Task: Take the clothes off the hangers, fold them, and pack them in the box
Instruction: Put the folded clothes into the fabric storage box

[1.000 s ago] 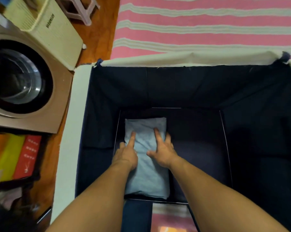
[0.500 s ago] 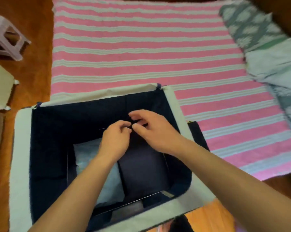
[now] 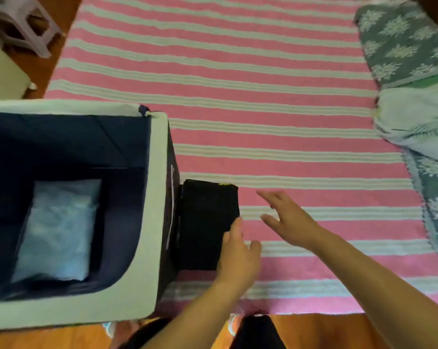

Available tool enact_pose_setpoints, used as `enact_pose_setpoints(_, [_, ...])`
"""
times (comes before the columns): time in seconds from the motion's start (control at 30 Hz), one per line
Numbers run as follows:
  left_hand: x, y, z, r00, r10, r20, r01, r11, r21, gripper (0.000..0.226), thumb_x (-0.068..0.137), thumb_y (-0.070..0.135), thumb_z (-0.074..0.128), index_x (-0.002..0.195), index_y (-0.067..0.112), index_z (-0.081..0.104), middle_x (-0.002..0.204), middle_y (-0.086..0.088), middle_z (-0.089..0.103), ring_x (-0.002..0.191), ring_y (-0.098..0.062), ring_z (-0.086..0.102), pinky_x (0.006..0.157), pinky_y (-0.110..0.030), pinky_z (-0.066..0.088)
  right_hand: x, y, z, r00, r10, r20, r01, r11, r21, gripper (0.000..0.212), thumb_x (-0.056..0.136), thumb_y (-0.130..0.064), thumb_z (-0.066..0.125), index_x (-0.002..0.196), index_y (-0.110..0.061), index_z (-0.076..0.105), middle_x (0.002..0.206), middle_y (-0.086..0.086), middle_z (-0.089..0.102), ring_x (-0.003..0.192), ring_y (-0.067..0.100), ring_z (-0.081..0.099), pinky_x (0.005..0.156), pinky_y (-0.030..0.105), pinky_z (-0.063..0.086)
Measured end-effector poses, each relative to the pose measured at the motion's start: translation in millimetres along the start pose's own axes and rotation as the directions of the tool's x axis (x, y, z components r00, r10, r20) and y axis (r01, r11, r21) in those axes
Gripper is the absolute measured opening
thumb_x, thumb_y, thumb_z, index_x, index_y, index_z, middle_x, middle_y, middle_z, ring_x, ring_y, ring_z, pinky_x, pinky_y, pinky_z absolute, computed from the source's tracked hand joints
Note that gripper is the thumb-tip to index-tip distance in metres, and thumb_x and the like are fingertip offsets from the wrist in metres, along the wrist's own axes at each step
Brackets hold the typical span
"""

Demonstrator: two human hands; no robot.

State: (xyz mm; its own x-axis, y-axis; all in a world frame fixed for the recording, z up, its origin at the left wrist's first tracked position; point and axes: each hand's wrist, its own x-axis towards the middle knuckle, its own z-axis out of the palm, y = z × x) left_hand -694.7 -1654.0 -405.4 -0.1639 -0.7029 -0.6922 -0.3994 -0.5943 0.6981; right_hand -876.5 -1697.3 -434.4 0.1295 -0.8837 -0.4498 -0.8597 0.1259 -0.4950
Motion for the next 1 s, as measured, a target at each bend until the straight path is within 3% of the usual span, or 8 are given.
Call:
enact_pose_setpoints(0.07, [11.1, -36.7, 6.7, 0.978, -0.119, -0.173, 0.118, 0.993, -0.014, 0.067, 0.103, 0.024, 0.054, 0.161, 0.028, 0.021, 0.141, -0.01, 0.044, 0.121, -0.022, 0.054, 0.097, -0.028, 0.043, 14.8, 14.2, 12.4, 0.989, -0.079, 0.128, 0.086, 0.995, -0.05, 0.066, 0.102, -0.037, 0.054, 0.158, -0.04, 0.019, 0.158, 0.0, 0.026, 0.138, 0.021, 0.038, 0.112, 0.033, 0.036])
enact_pose_setpoints(0.2, [7.6, -79.5, 21.2, 0.892, -0.31, -0.329, 0.245, 0.943, -0.223, 0.076, 0.104, 0.035, 0.053, 0.16, 0.043, 0.003, 0.138, -0.014, 0.052, 0.111, -0.026, 0.058, 0.104, -0.042, 0.046, 66.4, 16.4, 20.3, 0.921, -0.266, 0.285, 0.318, 0.935, -0.156, 0.074, 0.101, -0.044, 0.052, 0.158, -0.044, 0.005, 0.167, 0.004, 0.009, 0.151, 0.025, 0.018, 0.121, 0.04, 0.025])
enact_pose_setpoints(0.3, [26.9, -93.7, 39.2, 0.8, -0.435, -0.413, 0.267, 0.875, -0.404, 0.083, 0.102, 0.047, 0.051, 0.152, 0.056, -0.015, 0.16, -0.014, 0.026, 0.134, -0.034, 0.047, 0.111, -0.044, 0.036, 131.7, 7.8, 27.1, 0.855, -0.393, 0.337, 0.471, 0.861, -0.192, 0.075, 0.099, -0.057, 0.045, 0.158, -0.043, 0.001, 0.167, 0.006, 0.006, 0.152, 0.03, 0.012, 0.123, 0.045, 0.019])
enact_pose_setpoints(0.47, [97.5, -128.2, 65.4, 0.699, -0.419, -0.579, 0.149, 0.878, -0.455, 0.085, 0.096, 0.06, 0.049, 0.133, 0.075, -0.025, 0.166, -0.008, 0.019, 0.148, -0.028, 0.033, 0.12, -0.032, 0.021, 232.3, 6.0, 74.2, 0.596, -0.563, 0.572, 0.779, 0.579, -0.242, 0.077, 0.089, -0.082, 0.016, 0.154, -0.051, -0.014, 0.168, 0.009, -0.009, 0.153, 0.034, 0.005, 0.123, 0.052, 0.015])
enact_pose_setpoints(0.63, [134.0, -149.9, 74.6, 0.629, -0.418, -0.656, 0.085, 0.875, -0.476, 0.085, 0.097, 0.047, 0.058, 0.139, 0.067, -0.012, 0.163, -0.008, 0.015, 0.148, -0.021, 0.025, 0.11, -0.02, 0.016, 272.1, 29.5, 112.1, 0.527, -0.565, 0.635, 0.757, 0.652, -0.049, 0.076, 0.087, -0.085, 0.025, 0.148, -0.061, -0.014, 0.168, 0.003, -0.013, 0.155, 0.024, 0.002, 0.125, 0.047, 0.016])
enact_pose_setpoints(0.8, [142.3, -156.1, 79.3, 0.592, -0.35, -0.726, -0.026, 0.892, -0.451, 0.077, 0.101, 0.039, 0.056, 0.135, 0.072, -0.005, 0.163, 0.003, 0.007, 0.125, 0.016, 0.015, 0.113, -0.018, 0.011, 281.5, 36.2, 121.3, 0.489, -0.603, 0.63, 0.73, 0.678, 0.083, 0.075, 0.091, -0.073, 0.036, 0.149, -0.062, -0.009, 0.168, -0.007, -0.008, 0.152, 0.016, 0.012, 0.119, 0.029, 0.022])
enact_pose_setpoints(0.87, [145.8, -158.0, 77.4, 0.571, -0.349, -0.743, -0.038, 0.893, -0.449, 0.075, 0.099, 0.045, 0.057, 0.136, 0.073, -0.003, 0.163, 0.004, 0.007, 0.127, 0.014, 0.016, 0.113, -0.018, 0.012, 283.2, 36.6, 123.2, 0.492, -0.605, 0.626, 0.694, 0.707, 0.136, 0.076, 0.09, -0.074, 0.039, 0.151, -0.06, -0.004, 0.167, -0.012, -0.002, 0.152, 0.012, 0.013, 0.117, 0.025, 0.021])
enact_pose_setpoints(1.0, [148.8, -163.5, 68.1, 0.531, -0.323, -0.783, -0.107, 0.891, -0.44, 0.073, 0.088, 0.058, 0.057, 0.141, 0.075, 0.011, 0.157, 0.011, 0.013, 0.141, 0.003, 0.022, 0.116, -0.018, 0.023, 286.1, 32.6, 125.0, 0.523, -0.57, 0.634, 0.632, 0.758, 0.16, 0.082, 0.08, -0.088, 0.036, 0.15, -0.062, 0.002, 0.164, -0.009, 0.015, 0.15, 0.013, 0.021, 0.123, 0.036, 0.022])
